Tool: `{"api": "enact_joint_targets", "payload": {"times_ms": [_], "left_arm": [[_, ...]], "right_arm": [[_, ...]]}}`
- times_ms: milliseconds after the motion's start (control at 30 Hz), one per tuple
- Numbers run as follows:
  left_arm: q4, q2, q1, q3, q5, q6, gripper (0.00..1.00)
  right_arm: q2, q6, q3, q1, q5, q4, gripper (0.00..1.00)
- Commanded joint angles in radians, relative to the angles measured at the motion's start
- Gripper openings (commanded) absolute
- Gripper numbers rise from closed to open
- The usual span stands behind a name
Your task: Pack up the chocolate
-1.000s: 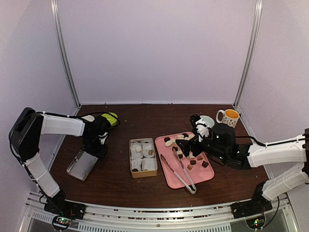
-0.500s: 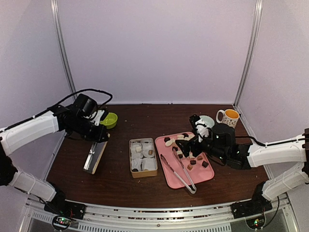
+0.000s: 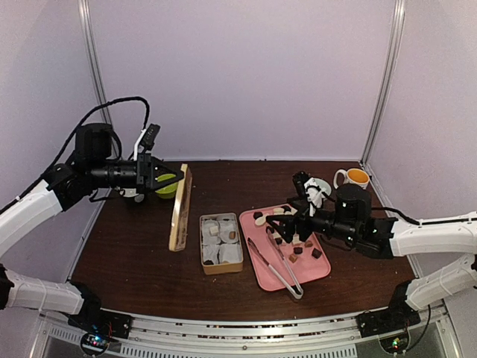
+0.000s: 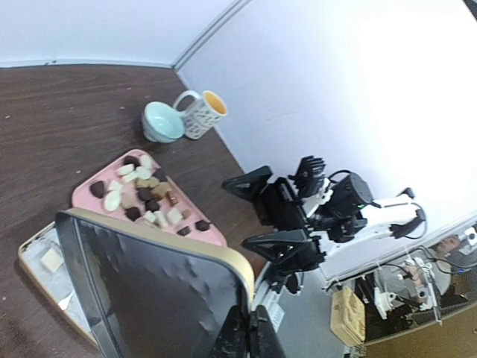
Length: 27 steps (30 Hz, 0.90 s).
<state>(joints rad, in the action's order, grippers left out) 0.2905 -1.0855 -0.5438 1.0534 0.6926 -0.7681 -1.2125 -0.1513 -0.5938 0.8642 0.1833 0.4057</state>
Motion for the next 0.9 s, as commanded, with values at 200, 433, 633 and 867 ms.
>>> {"api": "enact_joint_targets", "payload": {"times_ms": [200, 433, 633, 867], "left_arm": [[-0.548, -0.07, -0.128, 0.079, 0.205, -0.257, 0.0], [-1.028, -0.131, -0.191, 0.036, 0.214, -0.53, 0.0], [-1.175, -0.166, -0.223, 0.043, 0.212, -0.61, 0.0], [-1.22, -0.195, -0.243, 0.05, 0.225, -0.638, 0.0]], "right_arm": [[-0.039, -0.351, -0.185, 0.093, 0.233, 0.043, 0.94], [-0.041, -0.499, -0.194, 0.095, 0.392, 0.234, 0.93], [-0.025, -0.528, -0.236, 0.096, 0.451, 0.232, 0.89], [-0.042, -0.571, -0.272, 0.096, 0.495, 0.277, 0.83]]}}
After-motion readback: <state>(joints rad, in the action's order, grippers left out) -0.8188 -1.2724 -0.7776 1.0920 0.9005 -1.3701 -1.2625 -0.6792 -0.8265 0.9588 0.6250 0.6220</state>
